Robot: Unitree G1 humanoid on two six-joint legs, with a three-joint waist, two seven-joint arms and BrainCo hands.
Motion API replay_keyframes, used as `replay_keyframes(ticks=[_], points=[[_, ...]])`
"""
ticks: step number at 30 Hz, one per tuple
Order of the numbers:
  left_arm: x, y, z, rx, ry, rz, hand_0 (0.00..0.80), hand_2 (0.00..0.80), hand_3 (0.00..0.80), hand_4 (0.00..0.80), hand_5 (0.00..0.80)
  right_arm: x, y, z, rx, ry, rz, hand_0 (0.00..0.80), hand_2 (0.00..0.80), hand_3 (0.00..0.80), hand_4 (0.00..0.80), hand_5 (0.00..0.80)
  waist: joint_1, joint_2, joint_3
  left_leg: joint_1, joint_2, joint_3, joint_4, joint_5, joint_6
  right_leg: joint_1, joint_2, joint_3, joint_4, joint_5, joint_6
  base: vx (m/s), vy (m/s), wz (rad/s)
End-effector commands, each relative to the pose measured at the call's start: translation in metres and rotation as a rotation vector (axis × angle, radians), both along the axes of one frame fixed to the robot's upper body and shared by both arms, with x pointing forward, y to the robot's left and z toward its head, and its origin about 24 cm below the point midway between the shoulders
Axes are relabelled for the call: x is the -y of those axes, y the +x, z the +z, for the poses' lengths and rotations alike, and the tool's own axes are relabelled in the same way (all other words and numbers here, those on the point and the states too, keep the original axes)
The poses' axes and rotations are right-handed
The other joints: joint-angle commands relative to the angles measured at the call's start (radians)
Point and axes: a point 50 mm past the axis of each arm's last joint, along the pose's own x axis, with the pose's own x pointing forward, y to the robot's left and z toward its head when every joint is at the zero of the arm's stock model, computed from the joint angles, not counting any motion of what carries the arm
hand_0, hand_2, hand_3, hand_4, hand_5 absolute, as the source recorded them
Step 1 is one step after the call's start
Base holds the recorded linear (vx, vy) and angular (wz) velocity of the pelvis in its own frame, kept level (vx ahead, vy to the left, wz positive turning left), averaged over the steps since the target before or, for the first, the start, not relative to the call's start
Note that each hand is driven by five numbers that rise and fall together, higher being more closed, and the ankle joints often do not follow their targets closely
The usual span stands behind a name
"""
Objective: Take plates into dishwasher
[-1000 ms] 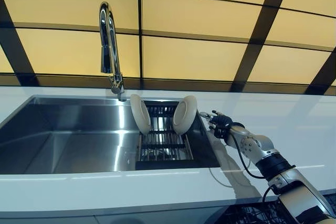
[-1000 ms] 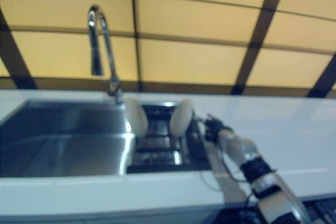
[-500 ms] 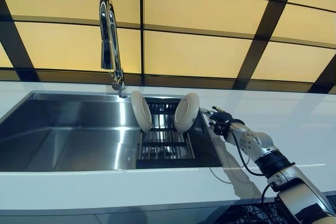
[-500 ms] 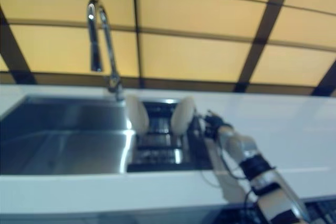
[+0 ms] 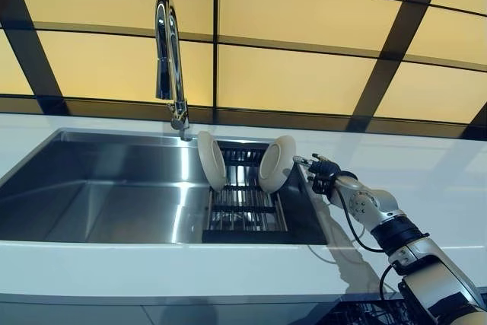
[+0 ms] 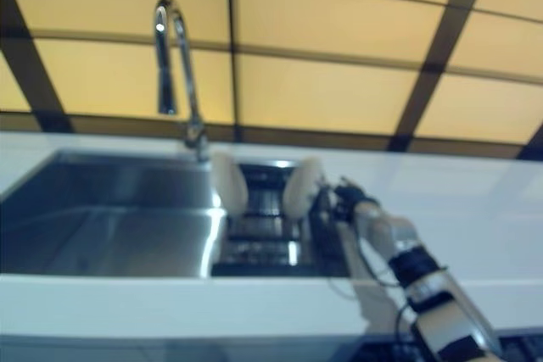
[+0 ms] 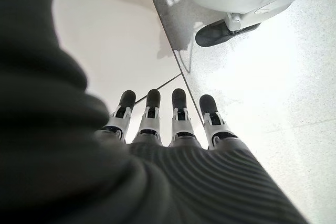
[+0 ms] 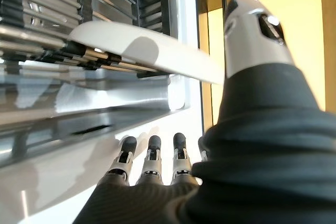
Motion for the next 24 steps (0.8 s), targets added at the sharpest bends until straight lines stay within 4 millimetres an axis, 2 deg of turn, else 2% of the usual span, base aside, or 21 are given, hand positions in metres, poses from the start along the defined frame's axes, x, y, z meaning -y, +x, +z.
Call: replay_keyframes(ticks=[1, 10, 24], points=[[0.0005, 0.0118, 0.0031, 0.01, 0.018, -0.085, 0.0, 0.0, 0.0, 0.0, 0.0, 0.0045, 0.0102, 0.0526, 0.161, -0.015, -0.038, 0.0, 0.0, 0.0, 0.0, 0.0, 0.024, -0.032, -0.026, -0.013, -0.042, -0.011, 0.004, -0.034, 0.031, 0.033, 0.028, 0.033, 0.034, -0.064, 0.01, 0.0, 0.0, 0.0], [0.0026, 0.0121, 0.0024, 0.004, 0.016, -0.091, 0.0, 0.0, 0.0, 0.0, 0.0, 0.0066, 0.0119, 0.0441, 0.128, -0.01, -0.051, 0.0, 0.0, 0.0, 0.0, 0.0, 0.028, -0.031, -0.029, -0.014, -0.04, -0.015, 0.005, -0.032, 0.027, 0.036, 0.028, 0.026, 0.035, -0.067, 0.009, 0.0, 0.0, 0.0], [0.0023, 0.0193, 0.0054, 0.025, 0.017, -0.097, 0.0, 0.0, 0.0, 0.0, 0.0, 0.0107, 0.0136, 0.0459, 0.128, -0.016, -0.063, 0.0, 0.0, 0.0, 0.0, 0.0, 0.031, -0.027, -0.008, -0.025, -0.041, -0.021, 0.009, -0.028, 0.028, 0.023, 0.026, 0.025, 0.048, -0.069, 0.007, 0.0, 0.0, 0.0]])
